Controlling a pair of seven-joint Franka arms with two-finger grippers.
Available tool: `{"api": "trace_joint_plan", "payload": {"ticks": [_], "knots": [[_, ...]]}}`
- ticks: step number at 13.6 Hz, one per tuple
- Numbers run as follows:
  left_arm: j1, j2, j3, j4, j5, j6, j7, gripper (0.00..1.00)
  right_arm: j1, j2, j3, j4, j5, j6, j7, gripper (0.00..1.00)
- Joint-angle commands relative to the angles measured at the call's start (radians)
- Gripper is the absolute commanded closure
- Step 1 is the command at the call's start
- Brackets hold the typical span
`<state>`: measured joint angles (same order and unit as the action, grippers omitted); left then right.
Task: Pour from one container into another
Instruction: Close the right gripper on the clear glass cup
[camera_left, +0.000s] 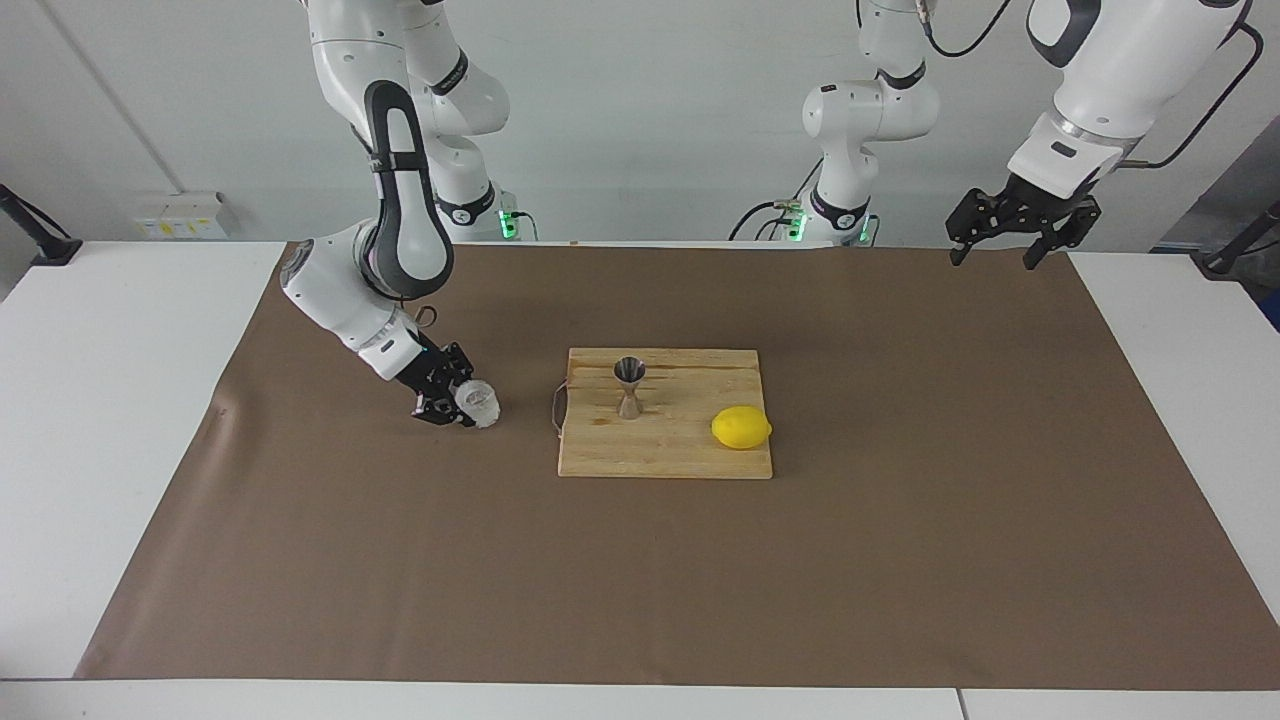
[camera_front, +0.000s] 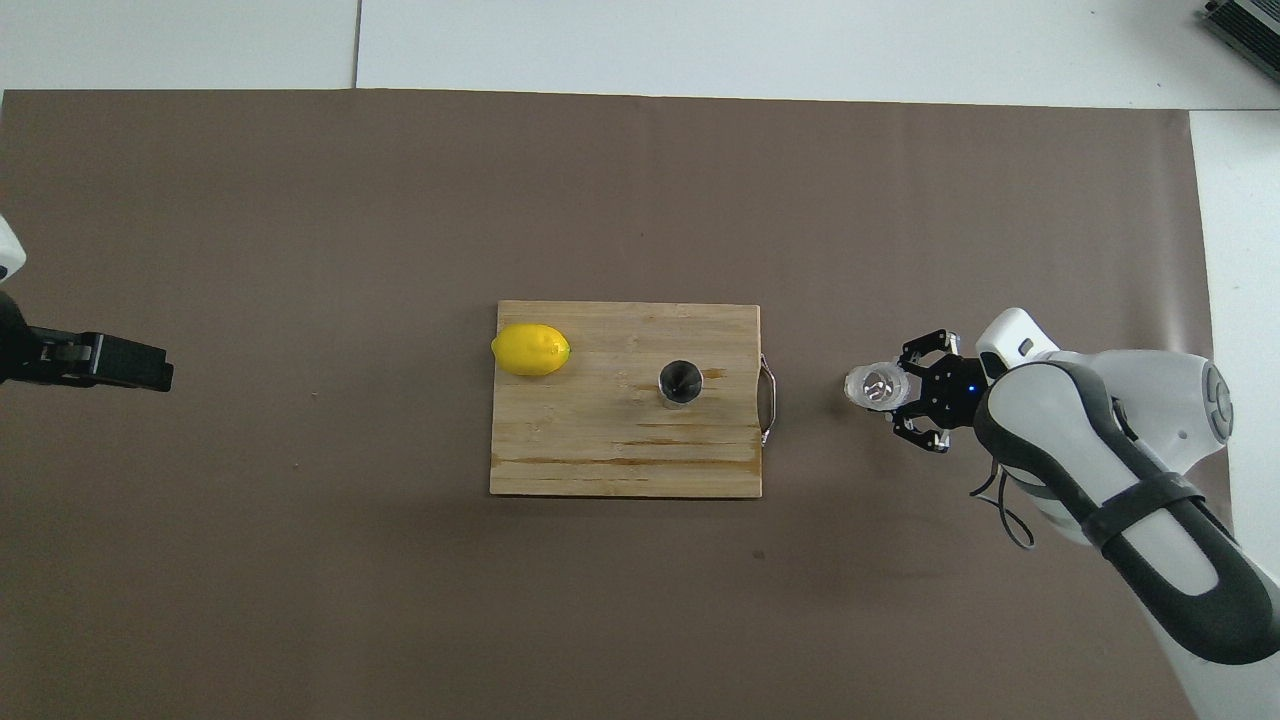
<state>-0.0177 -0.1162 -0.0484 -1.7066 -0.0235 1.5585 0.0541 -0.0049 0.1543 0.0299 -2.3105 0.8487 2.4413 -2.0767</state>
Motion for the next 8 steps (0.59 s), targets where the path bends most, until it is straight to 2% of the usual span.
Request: {"api": "trace_joint_plan", "payload": {"ticks": [1,4,8], "knots": [[0.005,0.075,0.001,0.100,-0.004,-0.064,-0.007,0.00,-0.001,-0.005,0.005,0.005,0.032,0.004,0.007,0.77],[-0.008,0.056,-0.001,0.053,0.004,-0.028,-0.005,0.00,0.000,-0.005,0.007,0.035,0.032,-0.005,0.015,0.77],[-0.007,0.050,-0.001,0.047,0.004,-0.020,-0.011,0.00,0.043,-0.016,0.018,0.074,0.012,-0.011,0.131,0.77]]}}
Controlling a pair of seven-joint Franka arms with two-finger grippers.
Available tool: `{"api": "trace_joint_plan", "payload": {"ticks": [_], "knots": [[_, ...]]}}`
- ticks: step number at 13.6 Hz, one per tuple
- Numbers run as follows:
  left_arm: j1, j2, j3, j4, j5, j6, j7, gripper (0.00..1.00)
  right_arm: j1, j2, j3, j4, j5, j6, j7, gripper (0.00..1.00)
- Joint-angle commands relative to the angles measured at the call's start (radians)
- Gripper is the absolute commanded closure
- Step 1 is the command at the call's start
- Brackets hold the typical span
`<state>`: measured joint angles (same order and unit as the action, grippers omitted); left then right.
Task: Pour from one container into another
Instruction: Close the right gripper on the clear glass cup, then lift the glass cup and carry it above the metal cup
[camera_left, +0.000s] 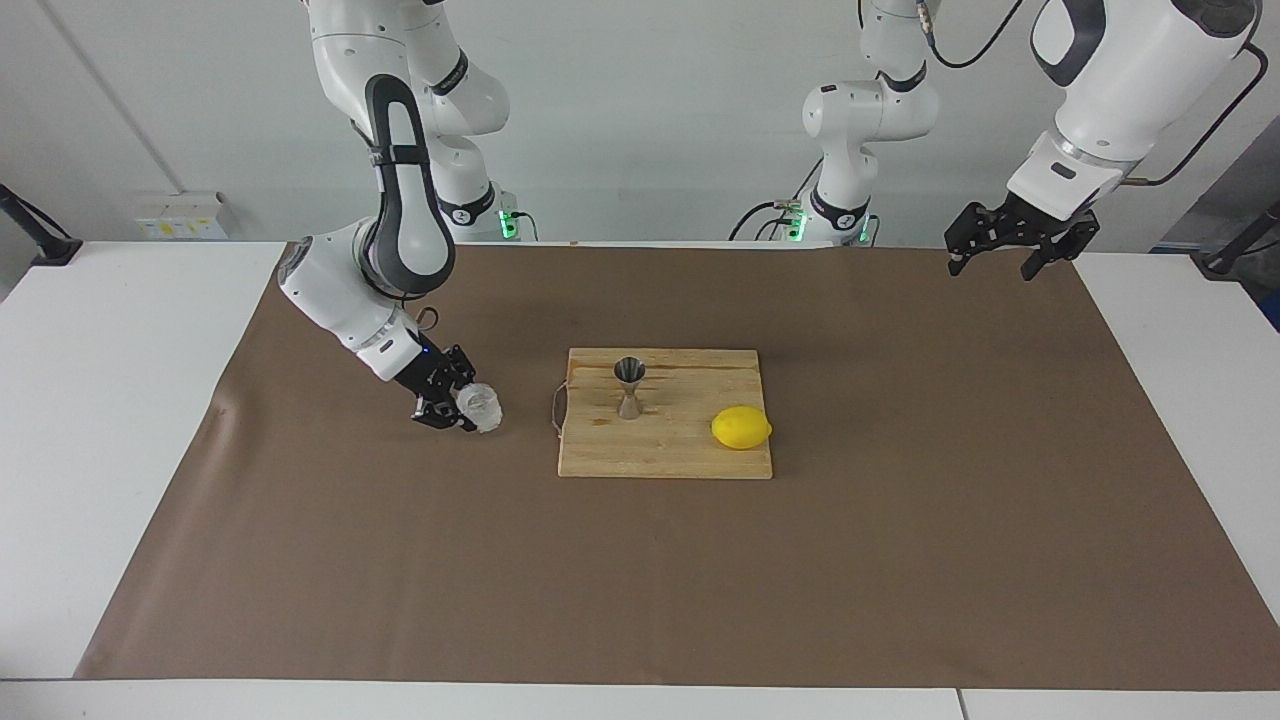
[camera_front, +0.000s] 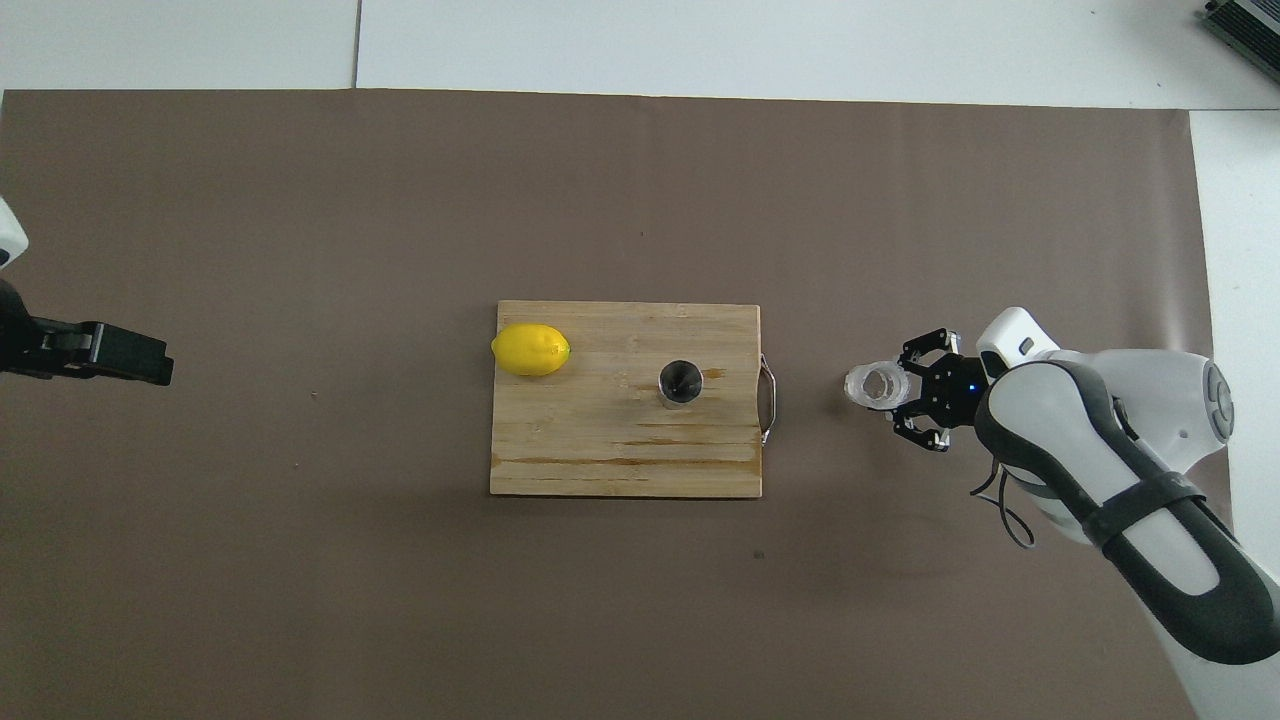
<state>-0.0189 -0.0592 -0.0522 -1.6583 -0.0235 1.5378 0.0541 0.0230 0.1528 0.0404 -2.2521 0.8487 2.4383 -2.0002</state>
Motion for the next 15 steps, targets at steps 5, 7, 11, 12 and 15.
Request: {"api": "trace_joint_plan", "payload": {"ticks": [5,7,11,12,15], "knots": [[0.005,-0.007,0.005,-0.003,0.004,-0.001,-0.010,0.00,0.075,-0.022,0.007,0.083,-0.123,-0.025,0.277,0.77],[0.004,-0.007,0.005,-0.001,0.004,-0.010,-0.010,0.00,0.097,-0.022,0.007,0.126,-0.196,-0.059,0.386,0.77],[0.005,-0.005,0.002,-0.001,-0.003,0.042,0.021,0.00,0.144,-0.016,0.009,0.204,-0.275,-0.111,0.543,0.77],[0.004,-0.005,0.002,-0.003,-0.004,0.059,0.021,0.00,0.155,-0.010,0.009,0.229,-0.316,-0.126,0.590,0.77],[0.004,-0.005,0.002,0.000,-0.004,0.065,0.021,0.00,0.193,0.005,0.009,0.299,-0.439,-0.168,0.721,0.77]]}}
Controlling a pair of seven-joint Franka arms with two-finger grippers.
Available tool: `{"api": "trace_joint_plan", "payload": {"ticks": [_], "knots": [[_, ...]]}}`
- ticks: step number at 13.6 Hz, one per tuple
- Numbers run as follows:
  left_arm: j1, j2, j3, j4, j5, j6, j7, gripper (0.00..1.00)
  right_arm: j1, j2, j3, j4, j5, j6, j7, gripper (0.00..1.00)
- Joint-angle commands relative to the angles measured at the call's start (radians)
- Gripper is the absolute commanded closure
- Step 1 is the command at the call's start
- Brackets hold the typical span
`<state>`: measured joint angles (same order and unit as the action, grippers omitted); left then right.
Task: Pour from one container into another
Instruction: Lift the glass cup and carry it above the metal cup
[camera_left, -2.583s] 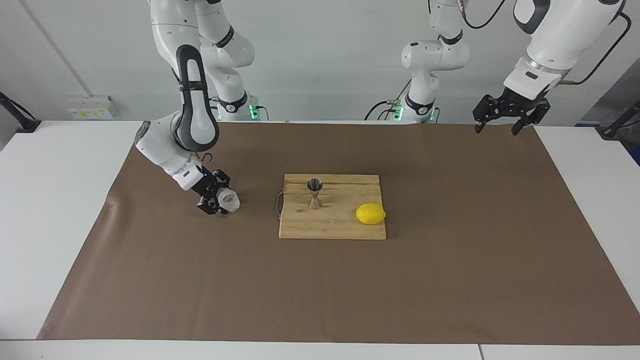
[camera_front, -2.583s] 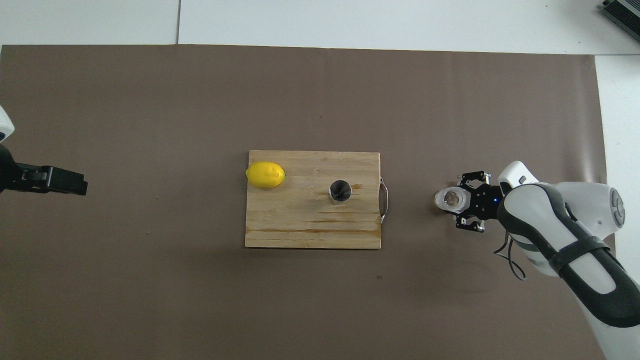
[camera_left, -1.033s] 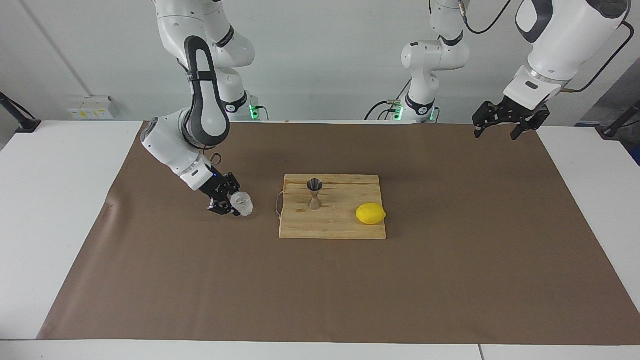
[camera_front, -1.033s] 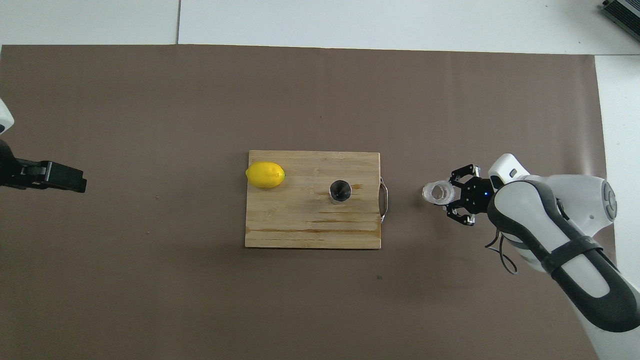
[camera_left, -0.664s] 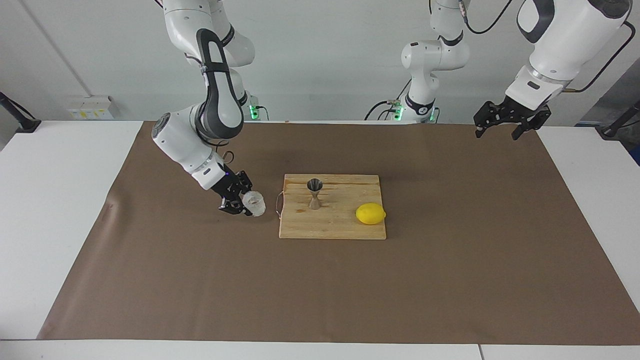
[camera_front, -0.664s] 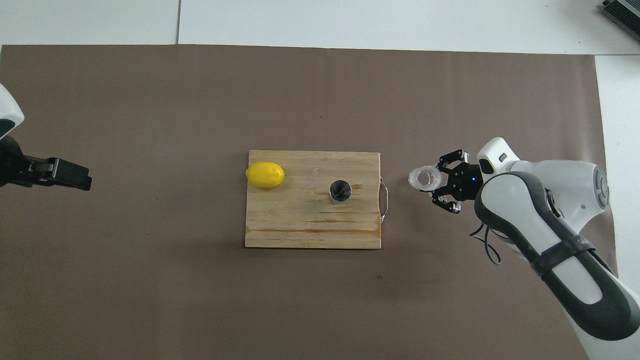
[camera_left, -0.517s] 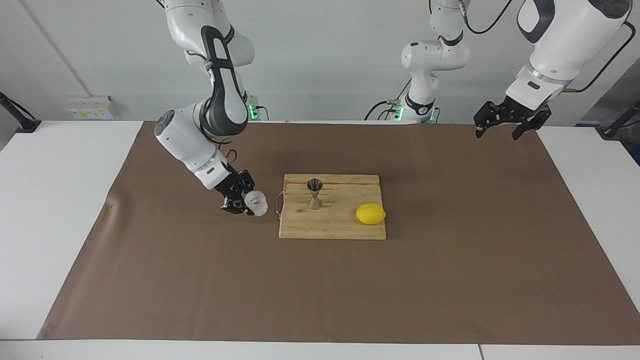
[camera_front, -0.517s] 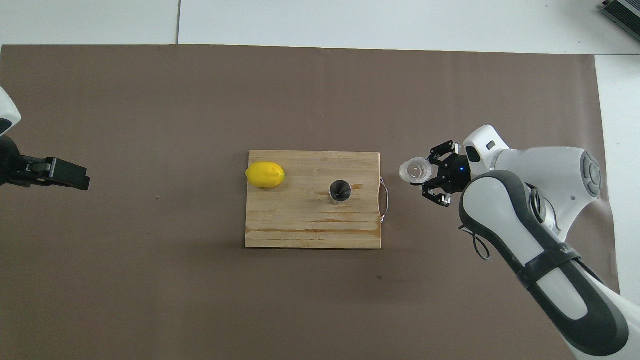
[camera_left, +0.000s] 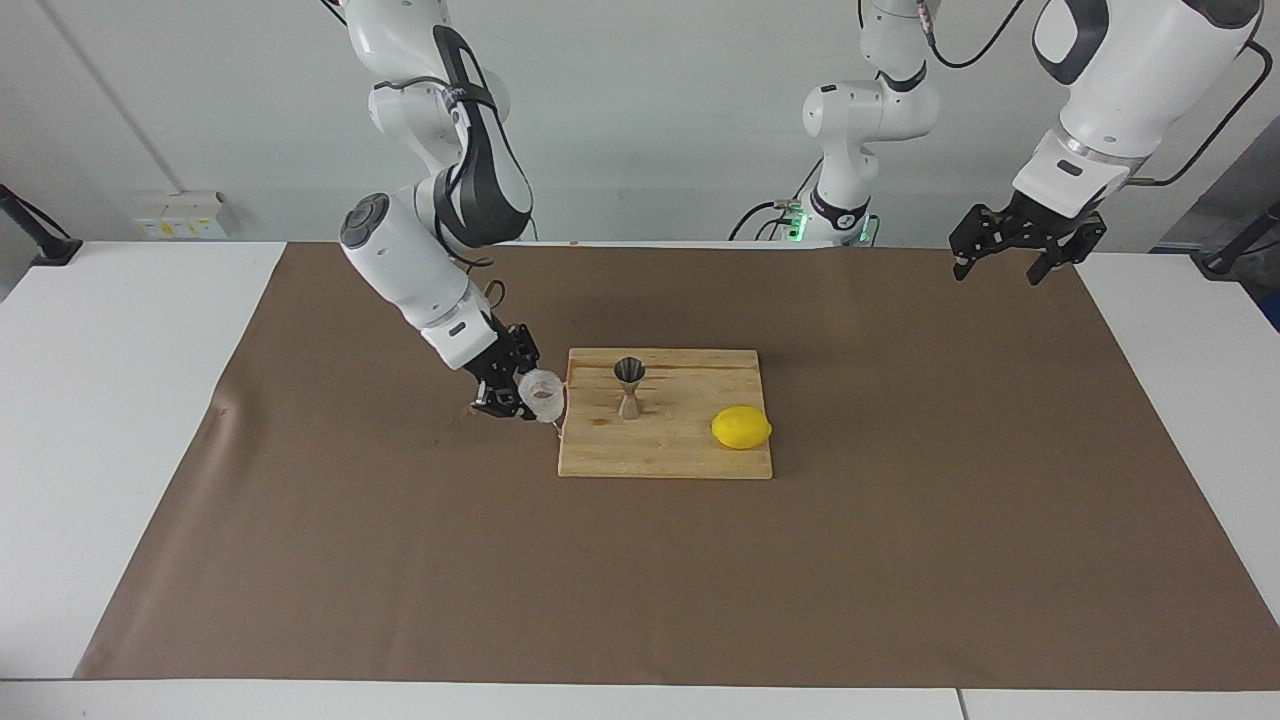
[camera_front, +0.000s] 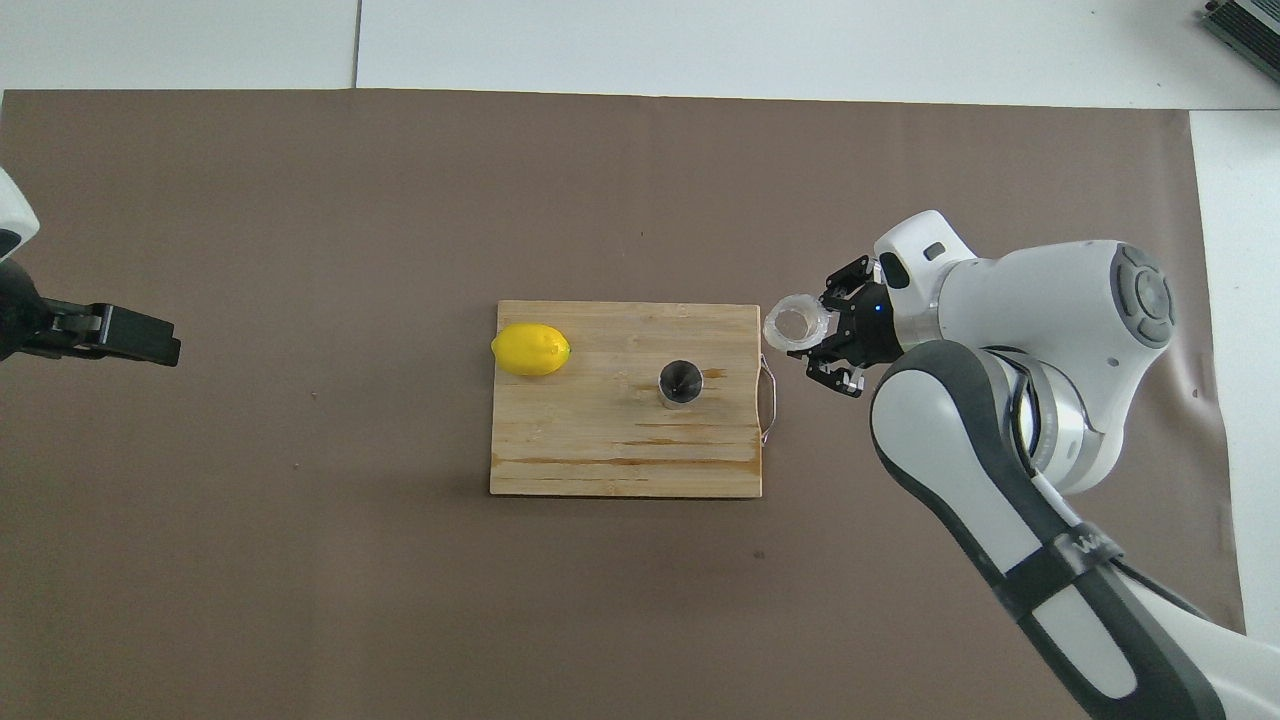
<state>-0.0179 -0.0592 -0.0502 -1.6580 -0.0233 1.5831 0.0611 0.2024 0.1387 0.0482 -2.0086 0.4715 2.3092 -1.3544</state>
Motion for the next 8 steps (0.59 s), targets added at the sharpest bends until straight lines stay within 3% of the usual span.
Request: {"api": "trace_joint_plan", "payload": {"ticks": [1,8], "knots": [[0.003,-0.005,0.000,0.001,-0.004,0.034,0.013,0.00,0.029,0.022,0.001,0.071,-0.088,-0.050,0.107,0.77],[-0.007,-0.014,0.001,-0.005,-0.004,0.052,0.010,0.00,0.110,0.038,0.001,0.108,-0.299,-0.048,0.281,0.77]]}}
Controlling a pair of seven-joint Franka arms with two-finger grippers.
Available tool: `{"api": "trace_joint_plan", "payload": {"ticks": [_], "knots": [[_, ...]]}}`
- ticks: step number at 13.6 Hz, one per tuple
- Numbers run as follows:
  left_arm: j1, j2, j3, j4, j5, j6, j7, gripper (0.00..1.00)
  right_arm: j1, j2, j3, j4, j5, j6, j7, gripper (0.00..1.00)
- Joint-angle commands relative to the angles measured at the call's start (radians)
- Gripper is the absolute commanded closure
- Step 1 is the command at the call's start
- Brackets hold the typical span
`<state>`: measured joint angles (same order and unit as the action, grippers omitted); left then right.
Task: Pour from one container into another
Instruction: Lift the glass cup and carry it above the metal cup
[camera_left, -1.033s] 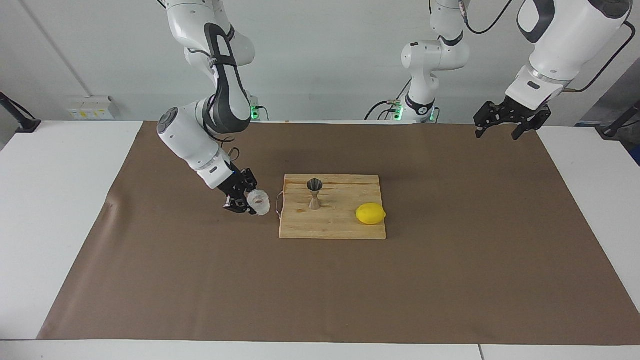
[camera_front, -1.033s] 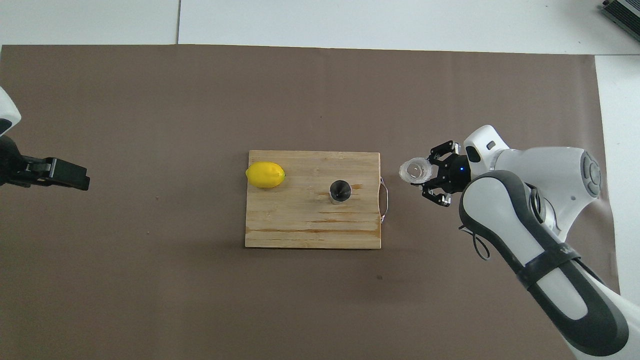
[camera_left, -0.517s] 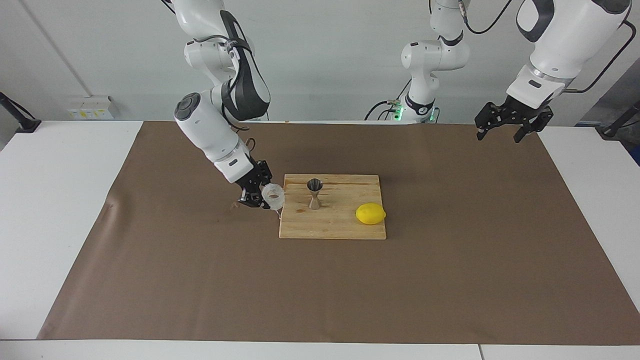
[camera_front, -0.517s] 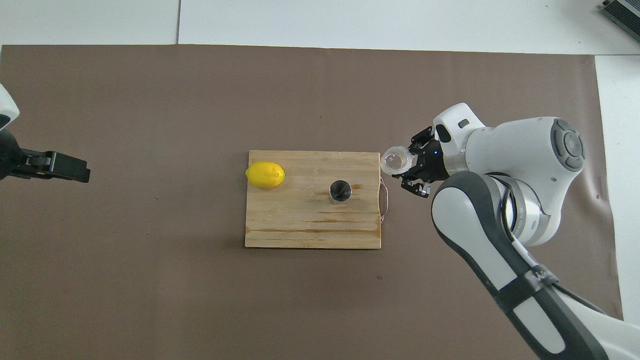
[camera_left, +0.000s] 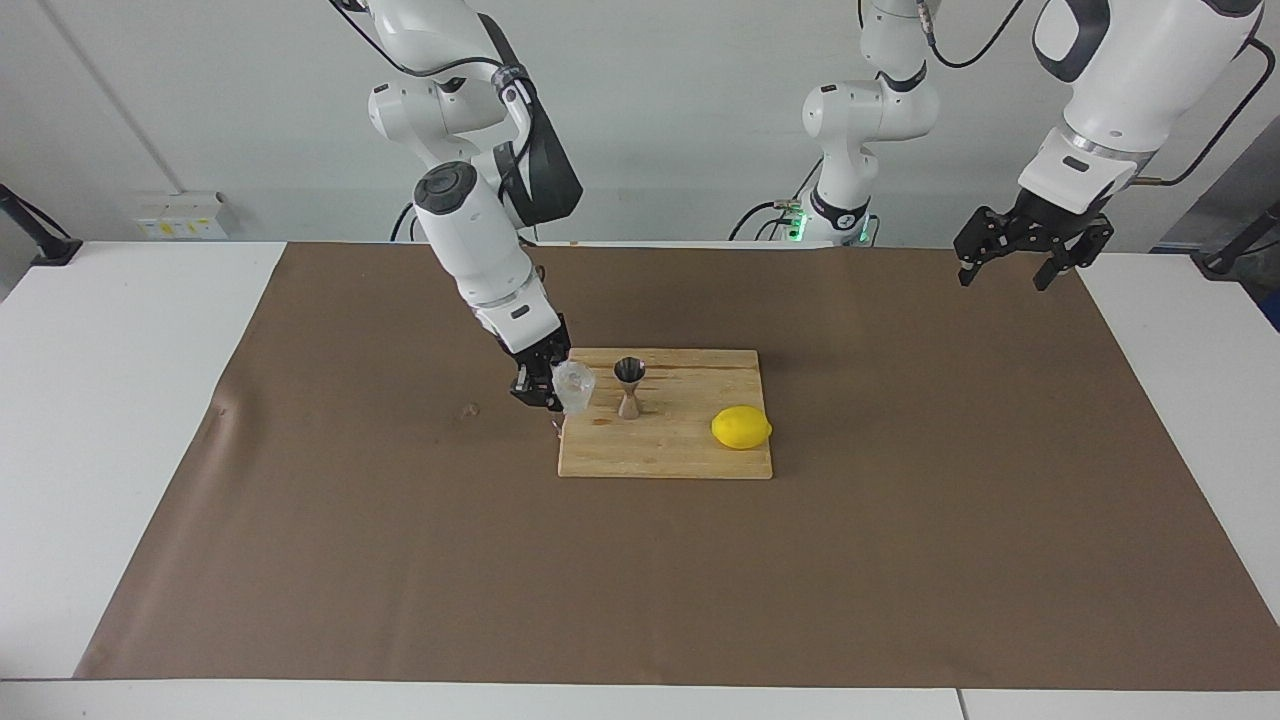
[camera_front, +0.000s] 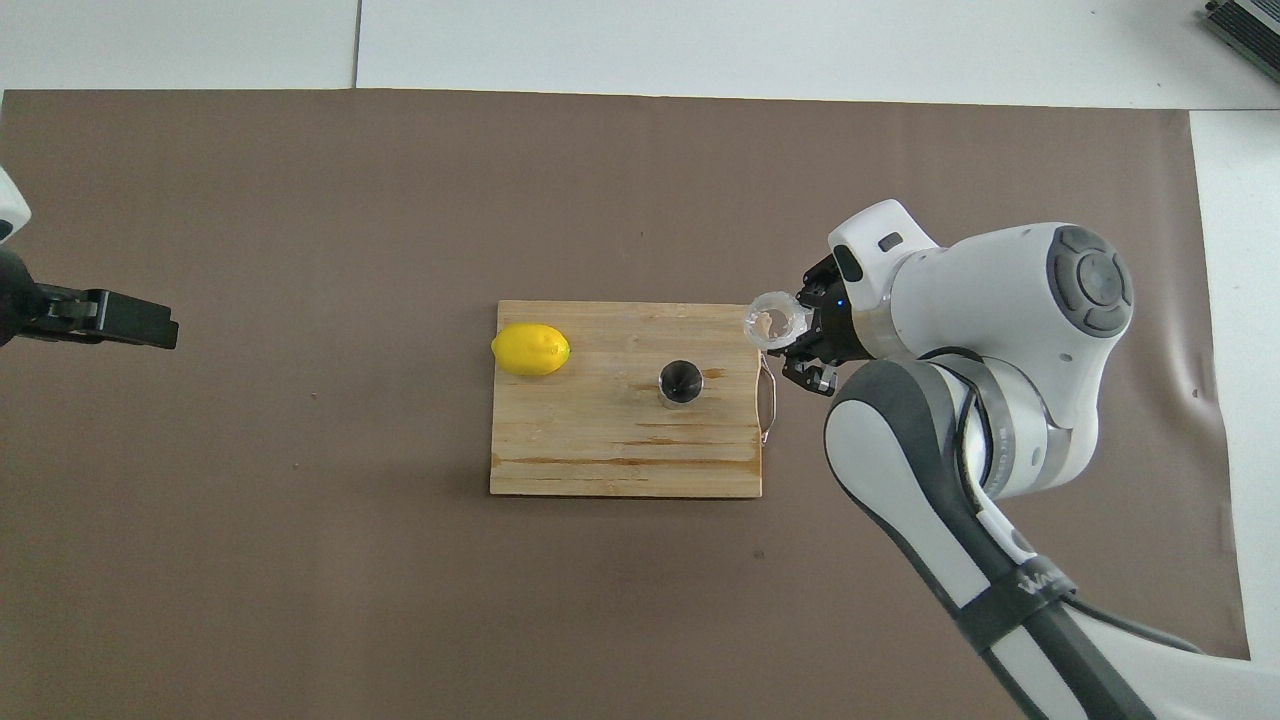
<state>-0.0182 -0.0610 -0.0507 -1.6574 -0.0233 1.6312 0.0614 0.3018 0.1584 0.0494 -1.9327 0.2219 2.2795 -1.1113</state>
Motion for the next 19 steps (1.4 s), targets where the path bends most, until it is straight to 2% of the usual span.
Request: {"api": "trace_joint_plan", "payload": {"ticks": [1,4,8,19], "knots": [[-0.006,-0.013,0.002,-0.005,-0.004,0.007,0.008,0.00,0.028,0.018,0.000,0.035,-0.074,-0.018,0.045,0.77],[0.004,-0.013,0.005,-0.005,-0.004,0.004,0.006,0.00,0.068,0.016,0.000,0.035,-0.197,-0.028,0.059,0.78],[0.003,-0.013,0.003,-0.005,-0.004,0.002,0.006,0.00,0.092,0.015,0.004,0.037,-0.265,-0.032,0.079,0.81],[0.004,-0.014,0.006,-0.012,-0.007,0.009,0.006,0.00,0.154,0.013,0.006,0.040,-0.462,-0.052,0.097,0.81]]}}
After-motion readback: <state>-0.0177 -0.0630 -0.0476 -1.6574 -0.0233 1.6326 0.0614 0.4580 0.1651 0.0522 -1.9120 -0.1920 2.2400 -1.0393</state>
